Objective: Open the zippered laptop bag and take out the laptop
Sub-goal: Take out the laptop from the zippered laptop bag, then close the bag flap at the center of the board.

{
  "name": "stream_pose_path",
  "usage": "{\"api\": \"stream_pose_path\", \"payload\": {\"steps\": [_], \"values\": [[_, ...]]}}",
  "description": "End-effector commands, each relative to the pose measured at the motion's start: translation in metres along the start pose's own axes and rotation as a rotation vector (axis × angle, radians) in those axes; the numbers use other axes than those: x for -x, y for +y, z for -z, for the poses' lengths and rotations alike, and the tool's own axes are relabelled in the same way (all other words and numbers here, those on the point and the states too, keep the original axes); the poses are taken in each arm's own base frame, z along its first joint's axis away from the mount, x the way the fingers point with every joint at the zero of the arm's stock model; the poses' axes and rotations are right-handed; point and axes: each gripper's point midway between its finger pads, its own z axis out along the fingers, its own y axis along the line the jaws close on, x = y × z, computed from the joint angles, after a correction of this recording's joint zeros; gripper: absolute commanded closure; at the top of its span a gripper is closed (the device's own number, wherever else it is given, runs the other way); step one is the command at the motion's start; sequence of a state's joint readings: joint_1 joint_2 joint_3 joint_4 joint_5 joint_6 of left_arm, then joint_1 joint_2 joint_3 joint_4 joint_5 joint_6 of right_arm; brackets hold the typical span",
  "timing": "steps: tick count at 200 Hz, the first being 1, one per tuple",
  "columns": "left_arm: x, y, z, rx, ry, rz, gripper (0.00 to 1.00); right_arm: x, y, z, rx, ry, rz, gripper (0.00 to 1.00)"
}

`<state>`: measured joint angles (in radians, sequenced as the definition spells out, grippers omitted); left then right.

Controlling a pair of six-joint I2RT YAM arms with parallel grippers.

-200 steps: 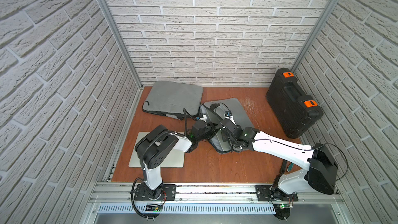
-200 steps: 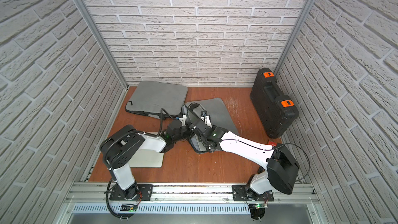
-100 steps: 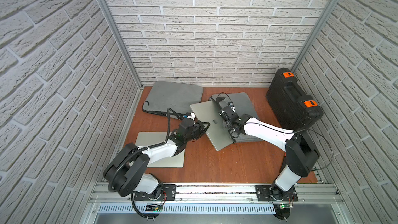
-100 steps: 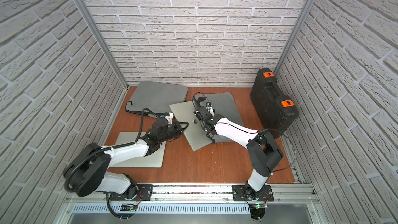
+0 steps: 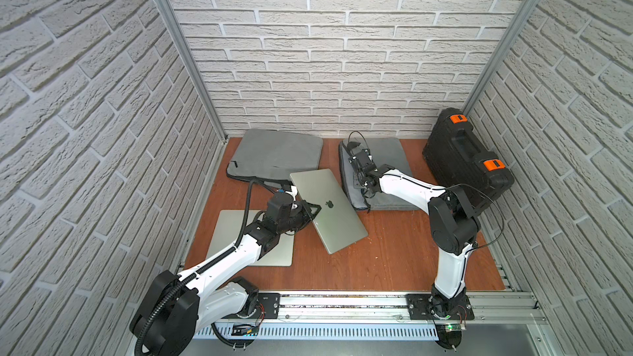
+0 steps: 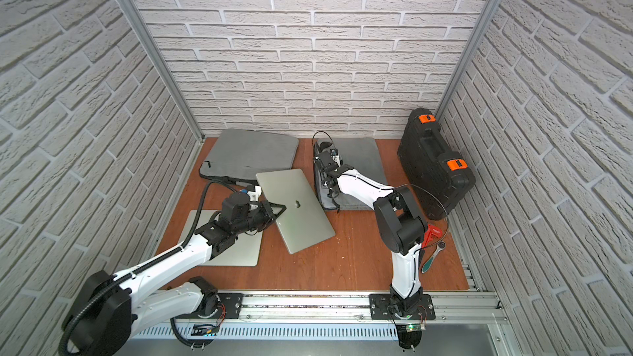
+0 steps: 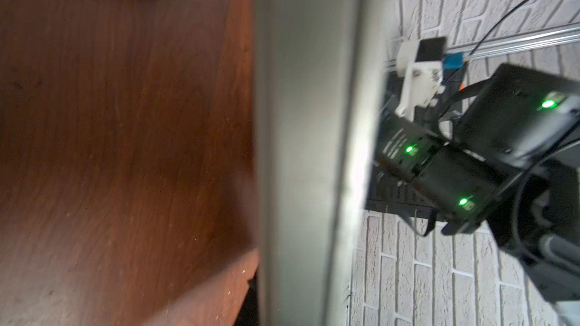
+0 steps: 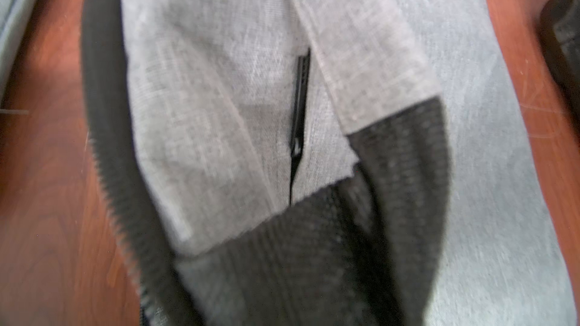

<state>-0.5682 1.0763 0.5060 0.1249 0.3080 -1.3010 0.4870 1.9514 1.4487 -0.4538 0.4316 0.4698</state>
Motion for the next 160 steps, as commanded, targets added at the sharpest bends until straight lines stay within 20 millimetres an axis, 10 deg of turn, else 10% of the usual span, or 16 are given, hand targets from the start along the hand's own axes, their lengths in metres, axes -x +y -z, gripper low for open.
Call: {"api": "stream_pose_path", "payload": {"steps": [1,160], "values": [[0.007,-0.051,0.015,-0.198,-0.01,-0.075,1.0,0.023,0.015,-0.003,0.087,-0.051,0.013,0.94],[-0.019,-0.031,-0.014,-0.228,0.169,-0.012,1.0,0.036,0.009,-0.047,0.01,-0.021,0.215,0.94]]}}
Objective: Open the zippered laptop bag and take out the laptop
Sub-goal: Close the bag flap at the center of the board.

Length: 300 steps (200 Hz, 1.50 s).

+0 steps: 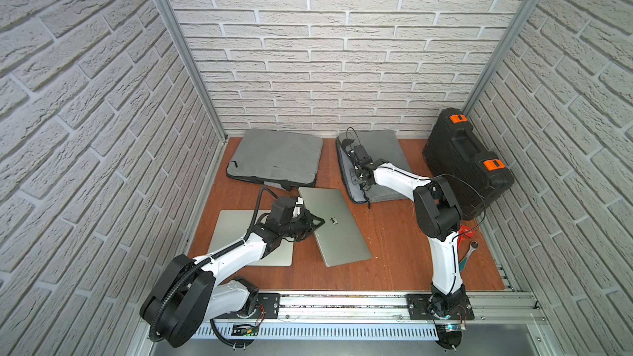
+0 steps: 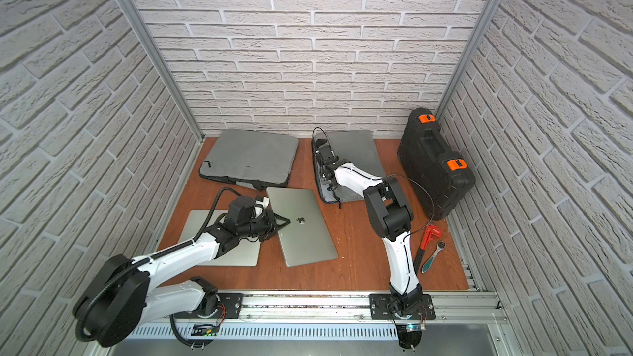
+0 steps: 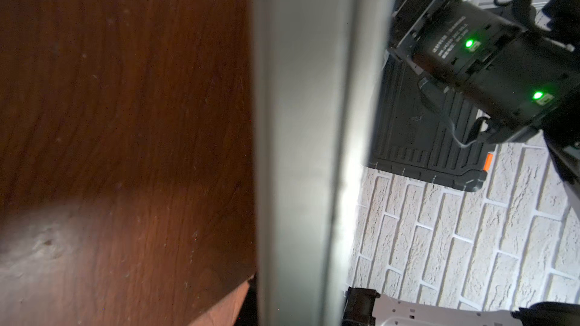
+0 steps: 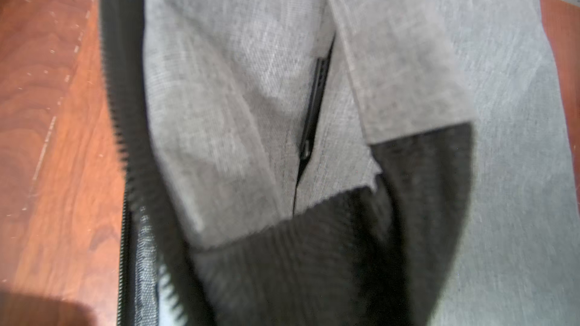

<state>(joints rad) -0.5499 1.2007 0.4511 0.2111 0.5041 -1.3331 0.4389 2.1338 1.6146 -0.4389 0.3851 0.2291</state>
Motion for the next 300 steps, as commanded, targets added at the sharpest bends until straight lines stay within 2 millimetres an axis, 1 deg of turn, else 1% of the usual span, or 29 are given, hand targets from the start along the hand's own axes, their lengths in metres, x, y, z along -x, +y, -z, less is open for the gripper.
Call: {"api": "stream_pose_path", "payload": {"steps": [1,32,56,89,107,134,153,185,208,225,237,255,257,259,267,278,300], "values": [[0.009,-0.058,0.006,-0.224,-0.019,-0.111,1.0,0.019,-0.006,0.001,-0.011,-0.045,0.012,0.94],[0.01,-0.052,-0.002,-0.215,-0.014,-0.098,1.0,0.017,-0.013,0.004,-0.011,-0.047,0.029,0.94],[0.01,-0.045,-0.008,-0.203,-0.003,-0.089,1.0,0.013,-0.011,0.008,0.028,-0.061,0.083,0.94],[0.01,-0.037,-0.016,-0.186,0.017,-0.078,1.0,0.008,-0.018,0.01,0.018,-0.044,0.11,0.94],[0.009,-0.031,-0.021,-0.18,0.022,-0.065,1.0,0.007,-0.02,0.01,0.017,-0.038,0.123,0.92],[0.009,-0.024,-0.023,-0.166,0.019,-0.055,1.0,0.007,-0.019,0.008,0.02,-0.041,0.145,0.92],[0.01,-0.018,-0.022,-0.154,0.016,-0.048,1.0,0.005,-0.022,0.007,0.007,-0.035,0.174,0.93],[0.011,-0.012,-0.022,-0.135,0.012,-0.043,1.0,0.002,-0.038,0.009,-0.029,-0.031,0.183,0.93],[0.013,-0.01,-0.023,-0.125,0.008,-0.045,1.0,0.001,-0.05,0.014,-0.044,-0.031,0.156,0.87],[0.014,-0.008,-0.024,-0.118,0.004,-0.045,1.0,-0.001,-0.056,0.017,-0.046,-0.028,0.137,0.8],[0.015,-0.006,-0.025,-0.111,-0.001,-0.044,1.0,-0.003,-0.06,0.017,-0.052,-0.021,0.125,0.78],[0.016,-0.002,-0.027,-0.099,-0.006,-0.039,1.0,-0.01,-0.065,0.015,-0.06,0.0,0.113,0.7],[0.016,-0.002,-0.027,-0.098,-0.005,-0.04,1.0,-0.004,-0.067,0.023,-0.058,-0.021,0.102,0.69],[0.016,-0.002,-0.027,-0.097,-0.005,-0.039,1.0,-0.002,-0.068,0.025,-0.058,-0.027,0.099,0.68],[0.017,0.0,-0.028,-0.092,-0.007,-0.035,1.0,-0.003,-0.07,0.027,-0.058,-0.029,0.088,0.62],[0.017,0.001,-0.029,-0.089,-0.009,-0.034,1.0,-0.004,-0.07,0.03,-0.046,-0.029,0.081,0.57],[0.018,0.004,-0.032,-0.081,-0.008,-0.028,0.86,-0.005,-0.067,0.036,-0.014,-0.028,0.075,0.47]]}}
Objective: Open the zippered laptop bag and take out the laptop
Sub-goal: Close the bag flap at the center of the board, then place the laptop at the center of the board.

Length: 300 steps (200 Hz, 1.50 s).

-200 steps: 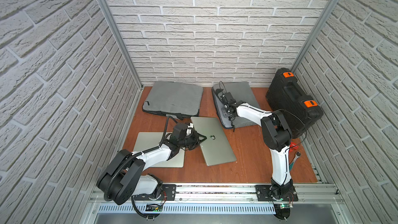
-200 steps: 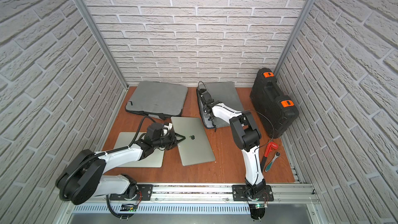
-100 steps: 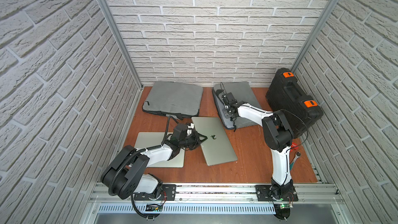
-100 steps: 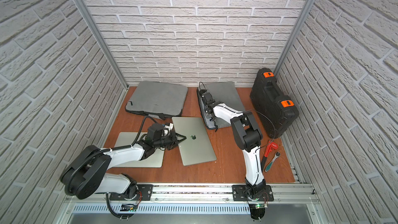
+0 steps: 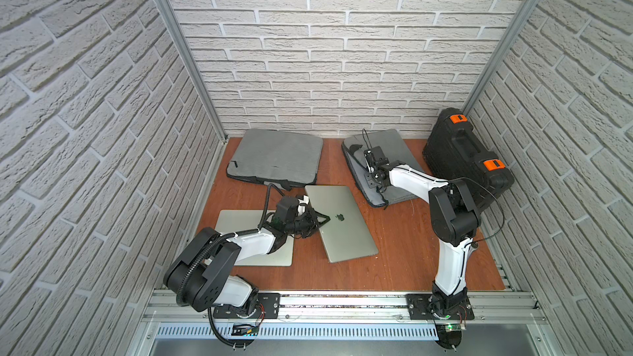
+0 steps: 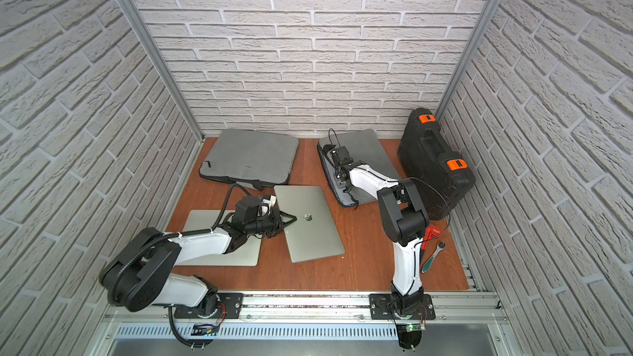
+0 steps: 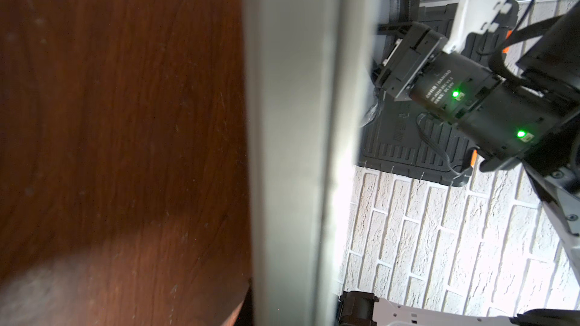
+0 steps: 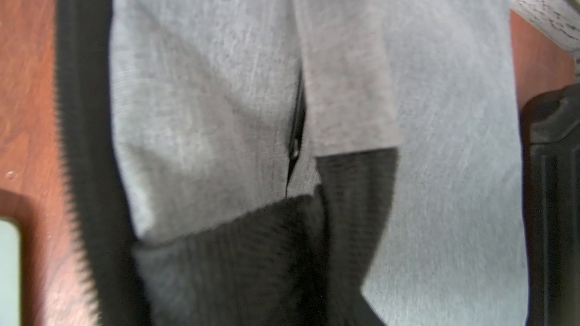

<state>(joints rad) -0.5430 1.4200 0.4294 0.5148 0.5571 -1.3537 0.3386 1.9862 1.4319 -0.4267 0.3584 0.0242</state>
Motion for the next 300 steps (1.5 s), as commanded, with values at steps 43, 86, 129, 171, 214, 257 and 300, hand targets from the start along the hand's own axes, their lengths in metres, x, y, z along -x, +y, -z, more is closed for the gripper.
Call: {"api": "stream_pose_path", "payload": {"steps": [43,86,129,171,214,257,300], "values": [[0.013,0.007,-0.006,0.004,-0.051,0.0,0.71,0.021,-0.005,0.047,0.096,-0.098,-0.096,0.0],[0.016,0.016,-0.012,0.002,-0.06,0.03,0.62,0.023,-0.004,0.07,0.154,-0.12,-0.144,0.0],[0.019,0.026,-0.019,-0.005,-0.074,0.067,0.44,0.019,-0.001,0.093,0.209,-0.121,-0.178,0.0],[0.023,0.039,-0.022,0.032,-0.101,0.091,0.26,0.014,-0.001,0.119,0.262,-0.13,-0.217,0.0],[0.026,0.06,-0.007,0.149,-0.172,0.115,0.02,0.008,-0.001,0.144,0.314,-0.145,-0.242,0.0],[0.031,0.064,0.03,0.318,-0.263,0.043,0.02,0.005,-0.003,0.164,0.348,-0.18,-0.268,0.0],[0.037,0.046,0.071,0.41,-0.345,-0.057,0.02,0.004,-0.005,0.183,0.382,-0.214,-0.278,0.0]]}}
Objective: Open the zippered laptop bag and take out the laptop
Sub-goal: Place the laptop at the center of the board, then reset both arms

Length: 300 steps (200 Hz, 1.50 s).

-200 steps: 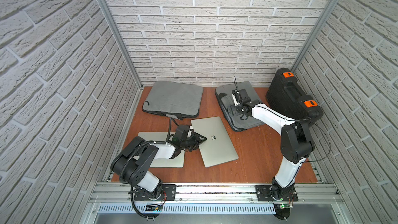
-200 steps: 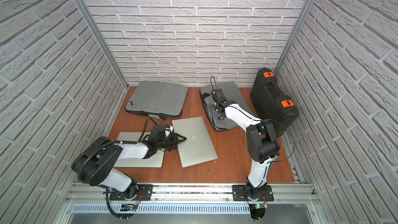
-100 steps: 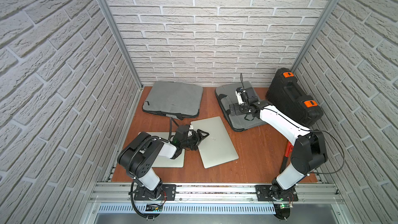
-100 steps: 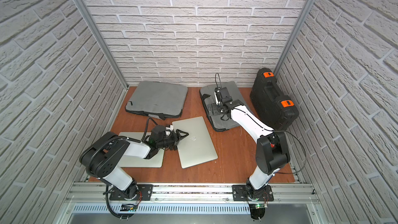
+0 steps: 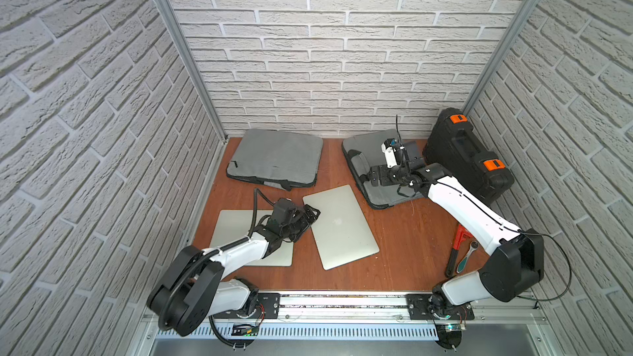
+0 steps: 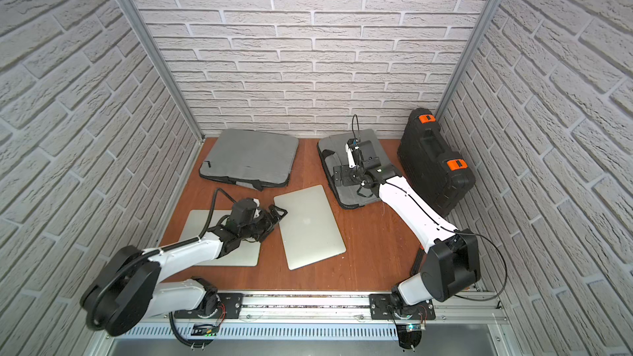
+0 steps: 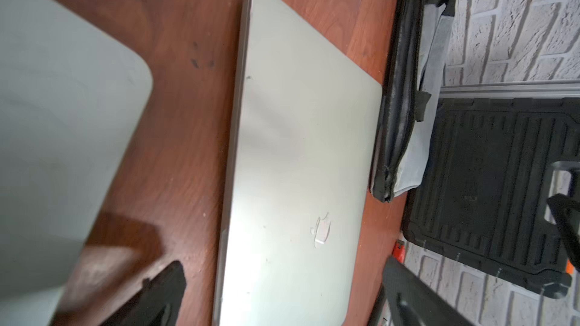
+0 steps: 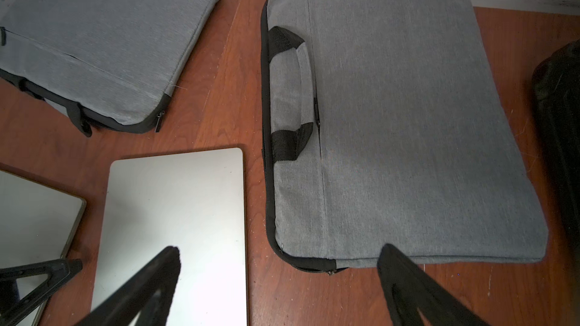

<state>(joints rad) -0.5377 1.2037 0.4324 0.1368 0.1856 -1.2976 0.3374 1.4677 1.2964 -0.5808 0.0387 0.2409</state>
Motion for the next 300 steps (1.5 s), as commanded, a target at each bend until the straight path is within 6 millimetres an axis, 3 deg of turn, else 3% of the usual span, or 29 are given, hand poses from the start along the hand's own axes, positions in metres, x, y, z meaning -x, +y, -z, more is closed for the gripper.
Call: {"api": "stream_pose_path", "payload": {"steps": [1,54,78,142,184,227,266,300], "values": [[0.012,0.013,0.023,0.122,-0.066,-0.074,0.02,0.001,0.007,0.017,0.041,-0.031,-0.017,0.0],[0.043,-0.006,0.088,0.157,-0.254,-0.221,0.02,-0.008,0.001,0.042,0.044,-0.091,-0.012,0.0],[0.06,-0.012,0.117,0.187,-0.363,-0.3,0.02,-0.017,-0.013,0.051,-0.017,-0.12,-0.021,0.0],[0.104,-0.018,0.151,0.309,-0.621,-0.497,0.02,-0.051,-0.06,0.072,-0.206,-0.234,-0.089,0.0],[0.134,-0.011,0.159,0.436,-0.802,-0.61,0.02,-0.063,-0.091,0.073,-0.369,-0.279,-0.125,0.0],[0.163,0.021,0.159,0.596,-0.863,-0.638,0.02,-0.064,-0.119,0.059,-0.543,-0.304,-0.134,0.0],[0.182,0.046,0.153,0.652,-0.904,-0.699,0.02,-0.059,-0.131,0.037,-0.613,-0.354,-0.078,0.0],[0.193,0.053,0.148,0.62,-0.914,-0.765,0.02,-0.056,-0.138,0.027,-0.61,-0.484,-0.03,0.0]]}}
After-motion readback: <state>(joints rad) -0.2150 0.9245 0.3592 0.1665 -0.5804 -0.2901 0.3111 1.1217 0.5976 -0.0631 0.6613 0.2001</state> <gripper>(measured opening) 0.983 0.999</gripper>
